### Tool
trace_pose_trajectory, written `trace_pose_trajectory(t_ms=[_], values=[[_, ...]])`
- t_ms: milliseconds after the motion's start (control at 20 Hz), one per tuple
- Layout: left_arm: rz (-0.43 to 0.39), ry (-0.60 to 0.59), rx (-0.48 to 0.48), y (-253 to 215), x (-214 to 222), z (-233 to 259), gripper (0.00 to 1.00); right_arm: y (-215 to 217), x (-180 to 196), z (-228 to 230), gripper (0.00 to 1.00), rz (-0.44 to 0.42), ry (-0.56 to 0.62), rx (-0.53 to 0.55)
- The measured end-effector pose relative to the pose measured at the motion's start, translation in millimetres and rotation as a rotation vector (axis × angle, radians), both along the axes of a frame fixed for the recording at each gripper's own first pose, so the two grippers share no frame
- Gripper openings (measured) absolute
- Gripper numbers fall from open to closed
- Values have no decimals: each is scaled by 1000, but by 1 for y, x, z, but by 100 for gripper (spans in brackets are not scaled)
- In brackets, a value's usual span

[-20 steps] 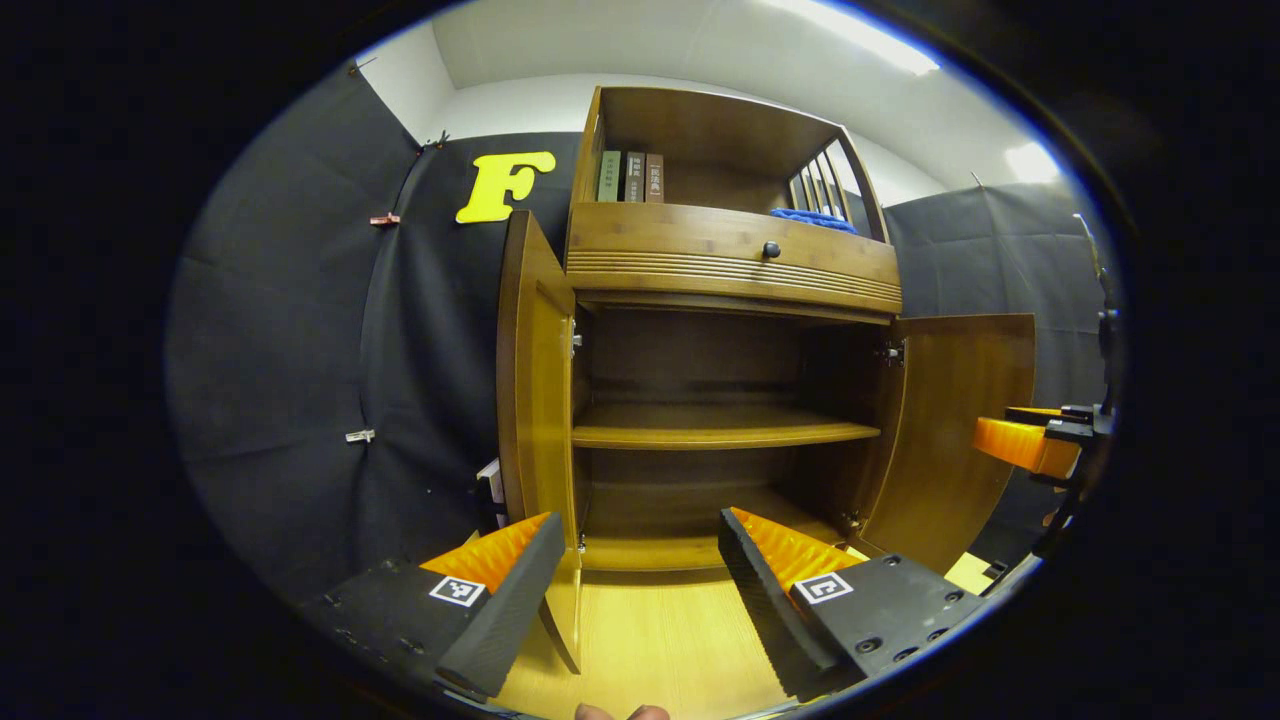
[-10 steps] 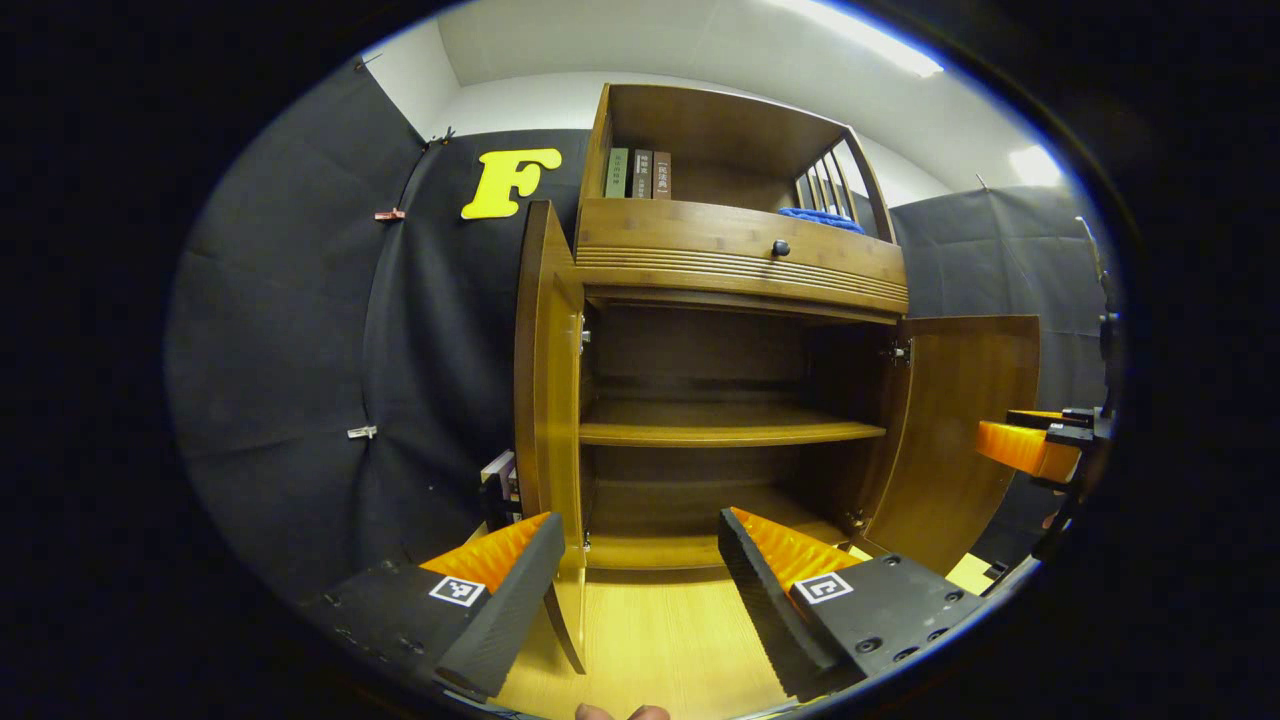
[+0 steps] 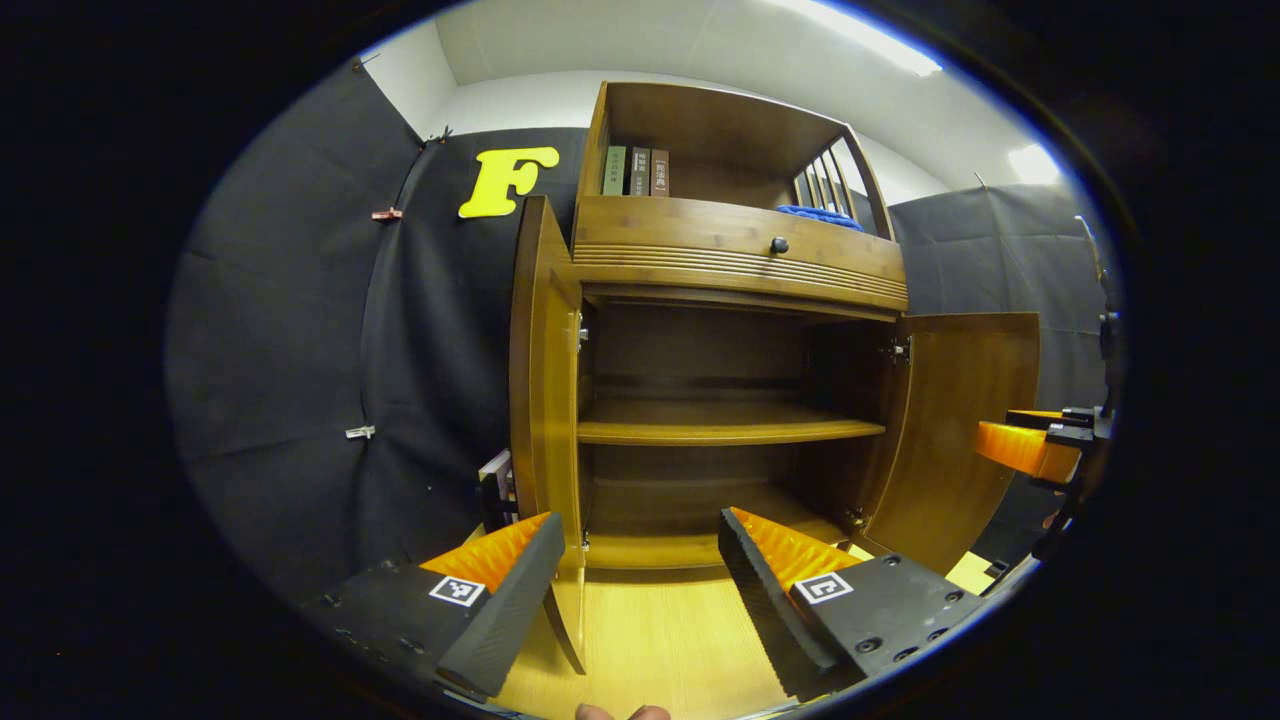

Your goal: Open the right door of the double-door shoe cabinet with the right hand, and open the left door with the left hand.

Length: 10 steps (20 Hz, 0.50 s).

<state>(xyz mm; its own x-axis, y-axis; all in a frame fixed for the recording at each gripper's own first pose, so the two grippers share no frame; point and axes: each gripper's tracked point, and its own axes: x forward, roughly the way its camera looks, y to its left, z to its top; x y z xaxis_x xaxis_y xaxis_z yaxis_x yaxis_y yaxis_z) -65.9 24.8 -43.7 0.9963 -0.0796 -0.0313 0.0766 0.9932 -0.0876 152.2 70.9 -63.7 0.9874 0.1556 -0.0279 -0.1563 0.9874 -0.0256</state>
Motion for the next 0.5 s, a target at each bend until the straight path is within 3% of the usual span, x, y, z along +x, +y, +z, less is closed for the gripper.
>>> trace_pose_trajectory(t_ms=[500], values=[[14,-2,4,2,-4,2,96,-1,0,1,98,1,-4,3]])
